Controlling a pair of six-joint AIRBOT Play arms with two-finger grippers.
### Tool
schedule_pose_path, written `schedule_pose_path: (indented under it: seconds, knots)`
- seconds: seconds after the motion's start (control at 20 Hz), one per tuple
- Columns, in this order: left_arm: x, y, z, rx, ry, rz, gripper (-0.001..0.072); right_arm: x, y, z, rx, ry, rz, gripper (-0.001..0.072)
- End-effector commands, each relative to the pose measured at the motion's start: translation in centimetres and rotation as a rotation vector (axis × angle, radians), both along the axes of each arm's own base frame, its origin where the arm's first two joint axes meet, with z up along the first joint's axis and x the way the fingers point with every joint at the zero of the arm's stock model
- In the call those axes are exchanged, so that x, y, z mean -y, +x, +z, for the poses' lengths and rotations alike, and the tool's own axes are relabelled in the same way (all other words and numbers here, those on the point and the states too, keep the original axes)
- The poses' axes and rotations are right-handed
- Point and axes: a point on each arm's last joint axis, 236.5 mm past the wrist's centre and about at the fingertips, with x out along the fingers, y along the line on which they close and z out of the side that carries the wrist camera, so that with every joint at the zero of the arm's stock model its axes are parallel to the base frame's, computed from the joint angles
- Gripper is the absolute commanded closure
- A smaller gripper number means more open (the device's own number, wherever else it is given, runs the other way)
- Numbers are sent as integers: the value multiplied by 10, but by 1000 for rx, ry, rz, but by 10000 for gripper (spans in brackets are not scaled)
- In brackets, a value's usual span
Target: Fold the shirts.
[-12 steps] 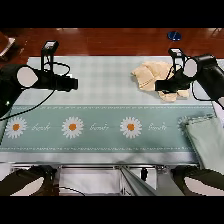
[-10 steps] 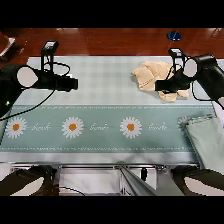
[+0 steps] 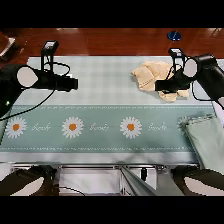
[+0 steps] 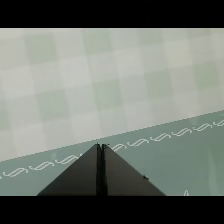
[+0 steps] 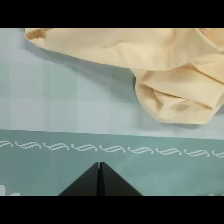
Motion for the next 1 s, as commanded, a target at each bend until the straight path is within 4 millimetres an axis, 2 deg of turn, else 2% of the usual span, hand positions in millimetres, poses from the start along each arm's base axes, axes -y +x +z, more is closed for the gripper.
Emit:
schedule_pose_path:
  seconds: [0.0, 0.15, 0.3, 0.35, 0.4, 0.5, 0.55, 0.6, 0.7, 0.75, 0.85, 0.95]
  knots:
    - [0, 0, 0, 0, 1, -1, 686, -1, 1, 0, 3, 2, 1, 693]
    - [1, 9, 5, 42, -11, 7, 686, -3, 13, 5, 60, 12, 5, 693]
    - [4, 26, 15, 120, -32, 22, 669, -1, 52, 23, 240, -7, 26, 674]
    - [4, 33, 17, 148, -38, 29, 505, 7, 72, 34, 336, -53, 33, 447]
    - [6, 40, 17, 169, -44, 35, 194, 15, 92, 45, 429, -116, 63, 306]
    - [7, 48, 12, 181, -50, 45, 199, 35, 125, 60, 566, -147, 5, 305]
    - [7, 49, 9, 175, -48, 45, 200, 51, 135, 55, 564, -127, -70, 305]
    - [7, 50, 6, 171, -46, 45, 199, 72, 144, 41, 530, -118, -141, 305]
    - [7, 53, 1, 167, -45, 48, 199, 105, 148, -2, 400, -79, -259, 306]
    - [8, 53, -3, 160, -42, 47, 200, 109, 145, -27, 315, -37, -283, 306]
    - [8, 54, -9, 148, -39, 47, 200, 101, 137, -66, 180, 42, -256, 306]
    - [8, 54, -14, 136, -35, 47, 200, 93, 125, -95, 84, 75, -246, 306]
